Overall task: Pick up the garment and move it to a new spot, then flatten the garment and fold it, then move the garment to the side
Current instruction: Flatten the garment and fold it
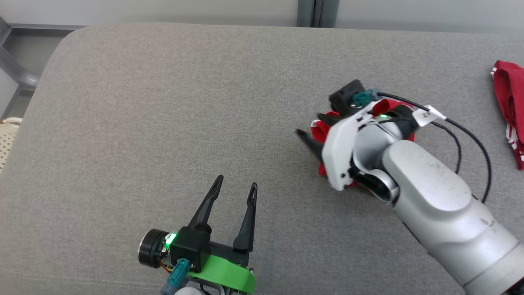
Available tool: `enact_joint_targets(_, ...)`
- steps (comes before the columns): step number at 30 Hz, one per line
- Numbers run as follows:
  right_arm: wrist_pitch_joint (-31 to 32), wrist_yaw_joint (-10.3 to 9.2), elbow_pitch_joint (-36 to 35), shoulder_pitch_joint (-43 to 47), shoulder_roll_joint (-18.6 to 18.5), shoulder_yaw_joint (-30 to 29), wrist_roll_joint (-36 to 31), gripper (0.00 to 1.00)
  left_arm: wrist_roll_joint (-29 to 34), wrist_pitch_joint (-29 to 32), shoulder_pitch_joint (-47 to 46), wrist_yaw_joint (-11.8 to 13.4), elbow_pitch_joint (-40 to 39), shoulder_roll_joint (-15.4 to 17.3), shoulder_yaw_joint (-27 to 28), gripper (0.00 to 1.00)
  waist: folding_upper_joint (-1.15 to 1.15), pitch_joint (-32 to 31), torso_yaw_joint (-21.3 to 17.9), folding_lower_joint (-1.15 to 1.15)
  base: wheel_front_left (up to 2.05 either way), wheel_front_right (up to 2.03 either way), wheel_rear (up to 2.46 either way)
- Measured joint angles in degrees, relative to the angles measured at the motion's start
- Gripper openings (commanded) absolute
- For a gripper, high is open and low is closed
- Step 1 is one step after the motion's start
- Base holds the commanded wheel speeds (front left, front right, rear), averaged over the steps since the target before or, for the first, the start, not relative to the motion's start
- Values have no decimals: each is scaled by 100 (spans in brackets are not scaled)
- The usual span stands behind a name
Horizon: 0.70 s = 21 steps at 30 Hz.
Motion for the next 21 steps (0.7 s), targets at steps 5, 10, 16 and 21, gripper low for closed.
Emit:
enact_joint_targets(5,-636,0,-380,-246,146,75,422,100,13,-1,2,1,20,0,30,100,0,-103,-81,0,0,0,0)
enact_joint_targets(10,-1514,0,-433,-288,-204,-344,131,100,64,-1,38,0,15,0,119,100,0,-224,-198,0,0,0,0)
enact_joint_targets(16,-2324,0,-41,389,-571,-1419,-171,100,143,-1,164,1,-29,0,182,100,0,-327,-362,0,0,0,0)
enact_joint_targets(21,-2687,-1,298,962,-677,-2001,-348,0,153,-1,196,-5,-62,0,211,100,0,-334,-453,0,0,0,0)
